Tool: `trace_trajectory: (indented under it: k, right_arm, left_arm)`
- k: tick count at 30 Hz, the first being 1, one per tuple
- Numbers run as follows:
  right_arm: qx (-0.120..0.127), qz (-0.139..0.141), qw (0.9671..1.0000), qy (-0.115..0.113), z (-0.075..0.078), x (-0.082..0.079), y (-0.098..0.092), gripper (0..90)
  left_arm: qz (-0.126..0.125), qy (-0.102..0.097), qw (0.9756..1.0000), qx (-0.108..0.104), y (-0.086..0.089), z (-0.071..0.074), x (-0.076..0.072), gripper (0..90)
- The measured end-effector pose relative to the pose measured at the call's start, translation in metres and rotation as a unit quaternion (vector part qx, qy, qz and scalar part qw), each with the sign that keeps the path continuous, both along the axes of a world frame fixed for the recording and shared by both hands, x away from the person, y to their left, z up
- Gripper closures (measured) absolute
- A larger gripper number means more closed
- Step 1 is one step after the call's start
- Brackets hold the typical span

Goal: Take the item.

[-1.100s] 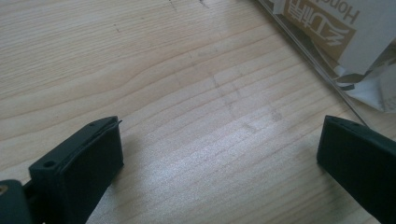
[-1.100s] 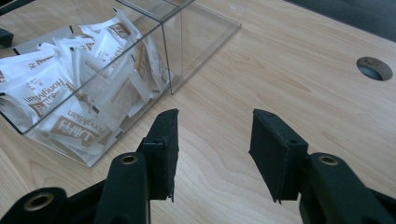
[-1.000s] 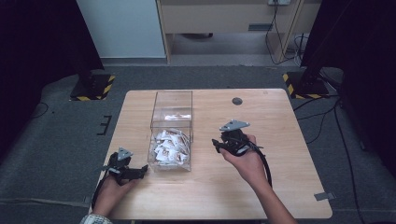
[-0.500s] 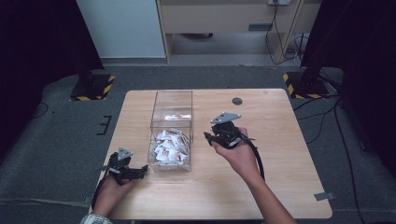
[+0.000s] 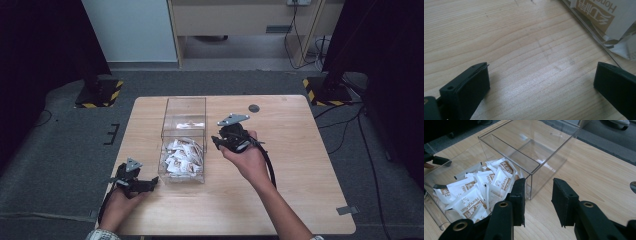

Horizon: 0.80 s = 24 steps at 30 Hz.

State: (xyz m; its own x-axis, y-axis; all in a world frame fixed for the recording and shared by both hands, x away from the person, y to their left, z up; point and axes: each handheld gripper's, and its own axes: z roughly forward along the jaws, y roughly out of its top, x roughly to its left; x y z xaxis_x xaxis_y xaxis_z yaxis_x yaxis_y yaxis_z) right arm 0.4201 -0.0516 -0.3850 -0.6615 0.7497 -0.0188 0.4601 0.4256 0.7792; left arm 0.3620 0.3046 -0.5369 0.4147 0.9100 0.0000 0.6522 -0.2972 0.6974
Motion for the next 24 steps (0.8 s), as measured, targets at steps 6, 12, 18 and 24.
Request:
trace_trajectory:
  k: [6,12,18,24]
  right_arm:
    - [0.007,0.001,1.0,0.002,0.001,0.004,0.005,65.2]
    - [0.013,0.004,0.9999,-0.004,0.005,0.005,0.012,66.7]
    - [0.012,0.015,0.9998,-0.002,0.004,0.005,0.022,67.5]
    - [0.011,0.021,0.9997,0.003,-0.001,0.007,0.031,68.0]
  left_arm:
    - [0.0,0.0,1.0,0.0,0.0,0.0,0.0,0.0]
    - [0.0,0.0,1.0,0.0,0.0,0.0,0.0,0.0]
    - [0.0,0.0,1.0,0.0,0.0,0.0,0.0,0.0]
    - [0.0,0.0,1.0,0.0,0.0,0.0,0.0,0.0]
